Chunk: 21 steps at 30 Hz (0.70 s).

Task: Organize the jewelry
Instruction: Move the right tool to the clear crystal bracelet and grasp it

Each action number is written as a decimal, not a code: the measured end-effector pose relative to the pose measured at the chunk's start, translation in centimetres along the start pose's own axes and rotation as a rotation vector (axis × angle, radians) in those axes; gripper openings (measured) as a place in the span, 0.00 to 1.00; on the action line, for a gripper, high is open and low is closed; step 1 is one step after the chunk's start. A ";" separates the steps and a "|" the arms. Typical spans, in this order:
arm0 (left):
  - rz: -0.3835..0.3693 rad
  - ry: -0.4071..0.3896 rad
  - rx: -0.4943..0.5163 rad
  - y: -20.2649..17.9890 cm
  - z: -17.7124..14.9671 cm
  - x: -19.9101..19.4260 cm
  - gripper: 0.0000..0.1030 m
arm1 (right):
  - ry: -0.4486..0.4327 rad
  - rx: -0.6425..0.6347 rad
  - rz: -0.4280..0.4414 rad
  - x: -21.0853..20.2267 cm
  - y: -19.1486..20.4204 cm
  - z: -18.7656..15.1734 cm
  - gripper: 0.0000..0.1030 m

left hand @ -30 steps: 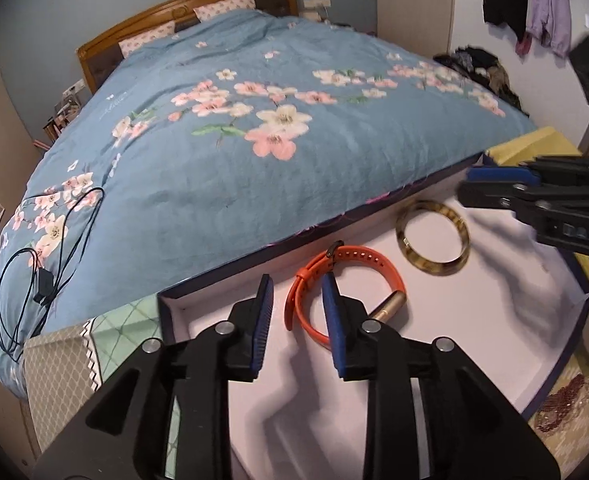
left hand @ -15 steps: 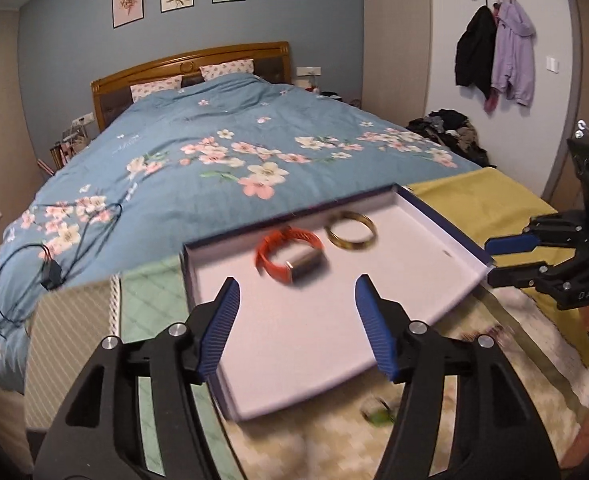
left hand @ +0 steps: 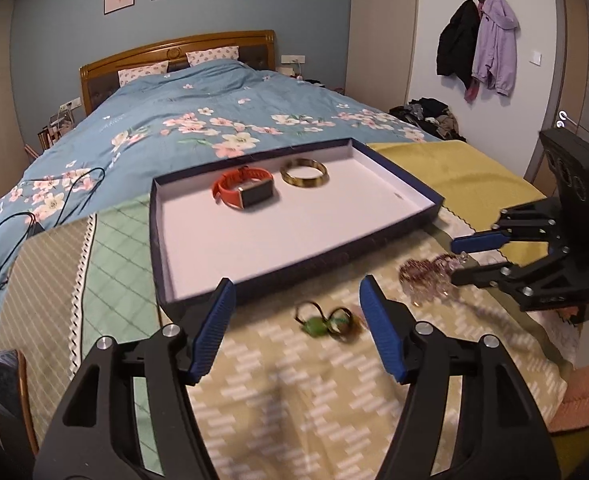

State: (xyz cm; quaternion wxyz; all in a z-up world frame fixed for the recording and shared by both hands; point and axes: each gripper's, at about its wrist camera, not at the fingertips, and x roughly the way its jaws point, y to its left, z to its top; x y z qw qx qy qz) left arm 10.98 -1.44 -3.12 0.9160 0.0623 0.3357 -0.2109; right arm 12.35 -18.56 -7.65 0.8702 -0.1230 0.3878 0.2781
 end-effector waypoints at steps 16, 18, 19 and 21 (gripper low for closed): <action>-0.119 0.045 0.077 -4.0 -1.6 0.9 0.60 | -0.101 0.110 0.108 -2.5 -0.2 0.9 0.08; -0.135 0.052 0.084 -4.3 -1.4 1.3 0.58 | -0.129 0.121 0.136 -3.2 -0.1 1.5 0.07; -0.144 0.058 0.082 -4.4 -1.3 1.5 0.58 | -0.140 0.125 0.144 -3.5 0.0 1.7 0.07; -0.168 0.073 0.072 -4.3 -1.1 2.3 0.57 | -0.165 0.137 0.172 -4.1 0.1 2.2 0.07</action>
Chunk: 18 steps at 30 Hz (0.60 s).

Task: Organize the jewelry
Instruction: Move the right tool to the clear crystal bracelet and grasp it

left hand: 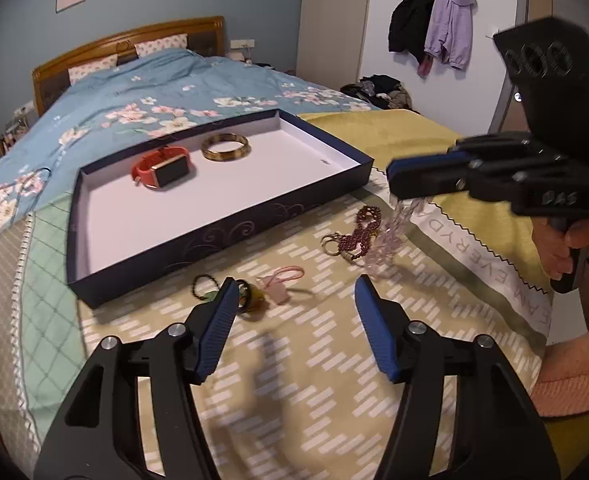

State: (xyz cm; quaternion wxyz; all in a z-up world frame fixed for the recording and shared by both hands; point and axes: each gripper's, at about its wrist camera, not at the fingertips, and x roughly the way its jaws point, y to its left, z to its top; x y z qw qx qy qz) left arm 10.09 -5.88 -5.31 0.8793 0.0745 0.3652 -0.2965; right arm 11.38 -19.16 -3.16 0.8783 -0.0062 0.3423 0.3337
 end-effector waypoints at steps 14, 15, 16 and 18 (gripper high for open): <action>-0.016 0.067 -0.024 1.1 1.2 2.9 0.54 | 0.118 0.062 0.050 1.0 -0.4 -4.0 0.08; -0.016 0.067 -0.014 0.9 1.3 3.1 0.53 | 0.122 0.072 0.042 0.9 -0.7 -4.3 0.08; -0.010 0.068 -0.005 0.7 1.5 3.2 0.53 | 0.126 0.076 0.031 0.8 -0.9 -4.5 0.08; -0.009 0.070 0.003 0.5 1.6 3.4 0.53 | 0.131 0.085 0.017 0.8 -1.2 -4.9 0.08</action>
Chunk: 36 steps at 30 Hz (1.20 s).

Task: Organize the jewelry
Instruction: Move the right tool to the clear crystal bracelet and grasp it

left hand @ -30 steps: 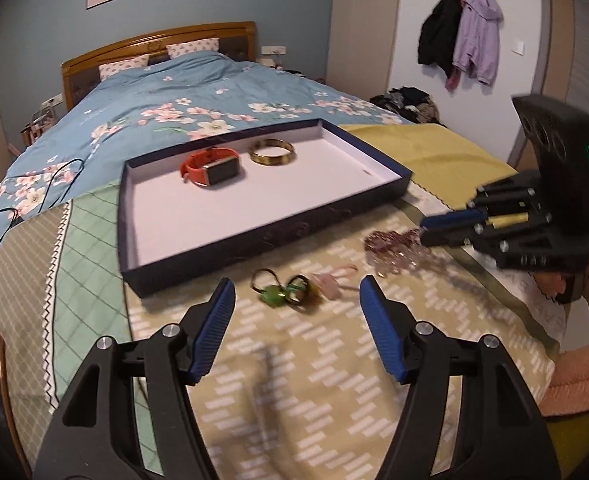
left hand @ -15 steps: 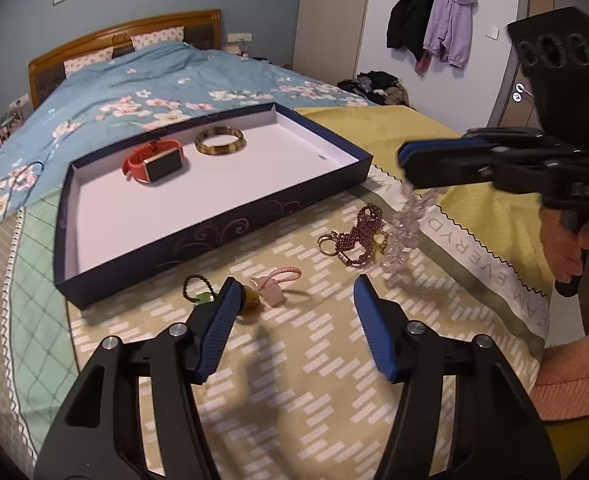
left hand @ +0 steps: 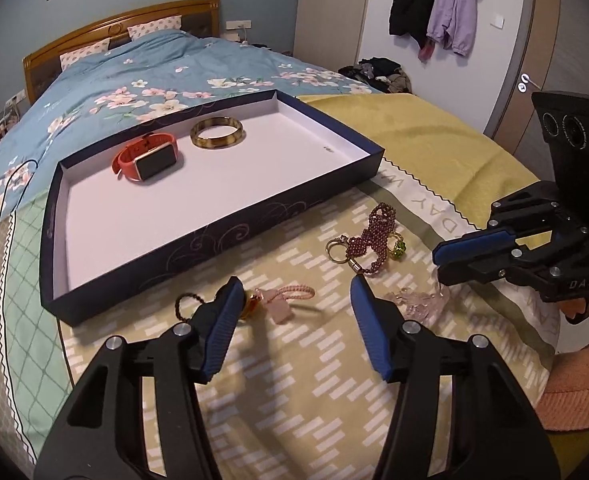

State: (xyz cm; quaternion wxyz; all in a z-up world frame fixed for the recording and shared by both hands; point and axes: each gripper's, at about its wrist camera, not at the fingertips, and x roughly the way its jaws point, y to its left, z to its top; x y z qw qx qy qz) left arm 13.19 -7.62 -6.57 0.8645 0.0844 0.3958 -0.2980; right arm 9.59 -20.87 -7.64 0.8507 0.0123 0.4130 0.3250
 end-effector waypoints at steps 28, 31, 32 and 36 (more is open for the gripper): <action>-0.041 0.066 -0.022 -0.4 -0.7 1.1 0.23 | 0.049 -0.055 -0.058 1.6 1.1 -1.5 0.10; -0.046 0.065 -0.029 -0.4 -0.9 1.0 0.21 | 0.043 -0.059 -0.054 1.5 1.3 -1.6 0.07; -0.050 0.062 -0.035 -0.4 -0.9 0.9 0.17 | 0.041 -0.056 -0.046 1.5 1.3 -1.5 0.05; -0.082 0.061 -0.068 0.1 -1.3 0.4 0.01 | 0.009 -0.034 -0.017 0.7 1.1 -1.0 0.00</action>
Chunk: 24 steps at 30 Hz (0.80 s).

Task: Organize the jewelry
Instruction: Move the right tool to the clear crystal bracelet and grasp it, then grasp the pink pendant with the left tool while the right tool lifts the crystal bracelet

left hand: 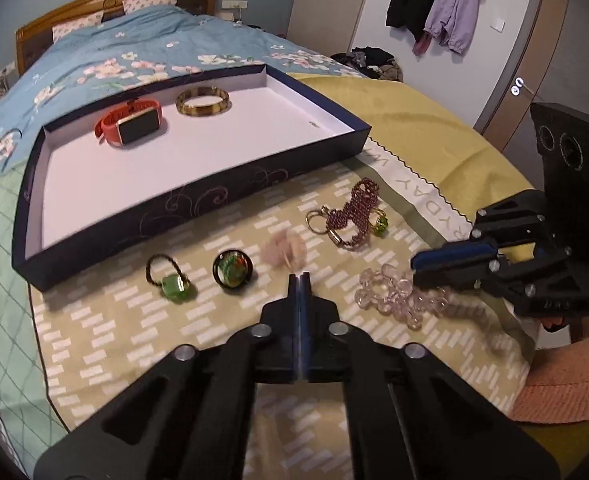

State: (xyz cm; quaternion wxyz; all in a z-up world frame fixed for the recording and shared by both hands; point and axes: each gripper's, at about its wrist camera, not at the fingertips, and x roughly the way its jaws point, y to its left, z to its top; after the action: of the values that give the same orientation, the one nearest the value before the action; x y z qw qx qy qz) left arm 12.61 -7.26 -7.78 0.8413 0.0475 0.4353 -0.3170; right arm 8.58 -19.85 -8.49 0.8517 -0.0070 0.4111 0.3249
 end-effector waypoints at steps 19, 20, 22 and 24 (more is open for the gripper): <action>0.082 -0.007 0.012 0.0 2.0 1.8 0.28 | 0.039 -0.009 -0.009 1.9 0.7 0.4 0.19; 0.079 -0.005 0.011 0.0 2.0 1.8 0.21 | 0.036 -0.009 -0.007 1.9 0.7 0.4 0.18; 0.075 -0.006 0.007 0.1 2.0 1.8 0.13 | 0.030 -0.012 0.008 1.7 0.8 0.5 0.08; 0.078 -0.010 0.006 0.1 1.9 1.8 0.13 | 0.014 -0.006 0.021 1.2 0.8 0.7 0.07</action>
State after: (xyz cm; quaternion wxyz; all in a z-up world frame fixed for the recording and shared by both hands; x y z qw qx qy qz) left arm 14.77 -8.73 -7.96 0.8551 0.0653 0.4278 -0.2855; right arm 9.13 -18.35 -8.64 0.8452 -0.0074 0.4162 0.3351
